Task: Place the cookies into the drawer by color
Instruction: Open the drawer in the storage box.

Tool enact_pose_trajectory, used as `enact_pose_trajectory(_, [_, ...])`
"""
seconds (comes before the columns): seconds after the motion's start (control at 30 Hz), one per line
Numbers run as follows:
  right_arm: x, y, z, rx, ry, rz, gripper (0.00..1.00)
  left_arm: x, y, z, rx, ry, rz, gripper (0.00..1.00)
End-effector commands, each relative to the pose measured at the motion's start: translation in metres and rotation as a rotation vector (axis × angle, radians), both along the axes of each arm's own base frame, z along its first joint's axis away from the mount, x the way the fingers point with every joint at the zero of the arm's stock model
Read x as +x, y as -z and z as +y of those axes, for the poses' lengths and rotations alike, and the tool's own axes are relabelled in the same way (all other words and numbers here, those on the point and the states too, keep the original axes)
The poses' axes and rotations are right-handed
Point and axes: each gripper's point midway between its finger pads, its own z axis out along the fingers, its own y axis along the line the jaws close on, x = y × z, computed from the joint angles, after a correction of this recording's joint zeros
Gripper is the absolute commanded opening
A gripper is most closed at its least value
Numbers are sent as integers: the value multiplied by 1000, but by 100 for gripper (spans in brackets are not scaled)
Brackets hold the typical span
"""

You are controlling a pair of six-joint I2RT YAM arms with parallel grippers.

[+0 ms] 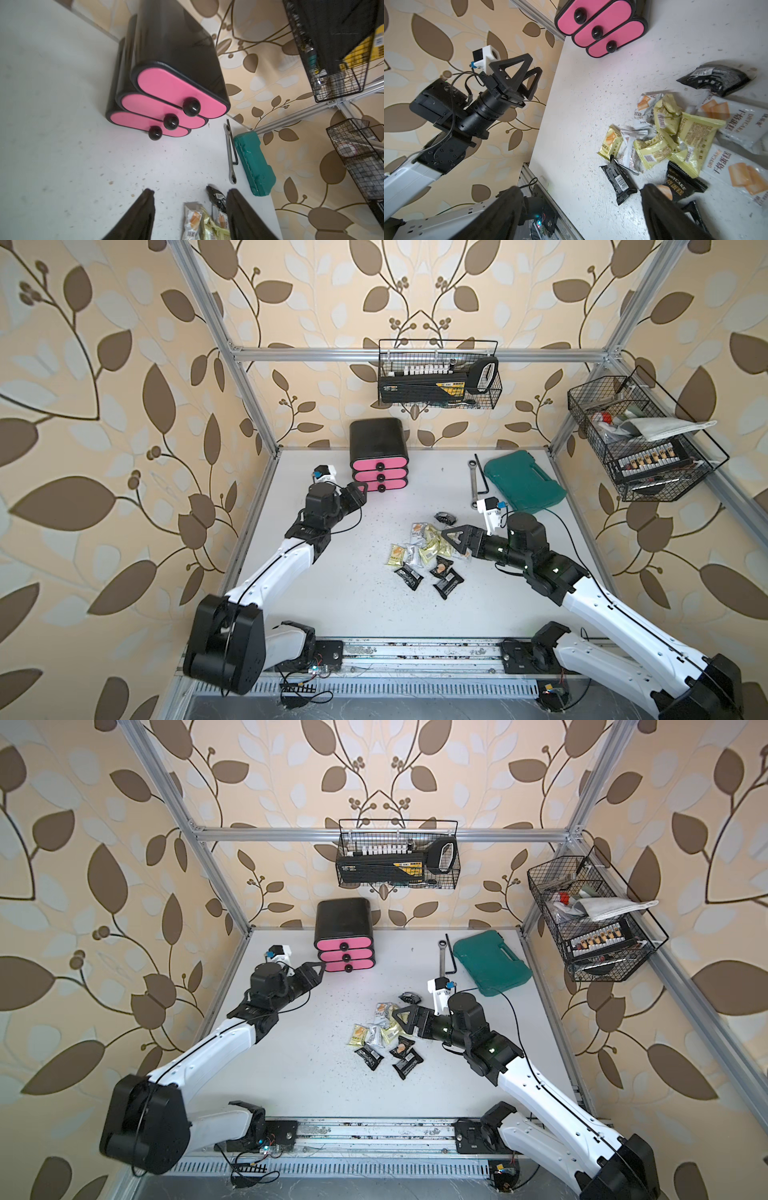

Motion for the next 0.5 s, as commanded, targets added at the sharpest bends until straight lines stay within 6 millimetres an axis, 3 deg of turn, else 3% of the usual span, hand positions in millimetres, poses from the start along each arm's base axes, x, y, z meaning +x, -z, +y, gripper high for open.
enact_pose_trajectory(0.0, [1, 3, -10, 14, 76, 7, 92, 27, -13, -20, -145, -21, 66, 52])
enact_pose_trajectory(0.07, [-1, 2, -13, 49, 96, 9, 92, 44, 2, -18, -142, -70, 100, 47])
enact_pose_trajectory(0.17, [-5, 1, -21, 69, 133, 2, 93, 64, 8, -8, -103, -152, 98, 42])
enact_pose_trajectory(0.47, [-9, 0, -40, 70, 217, -15, 93, 110, 8, -23, -145, -94, 109, 49])
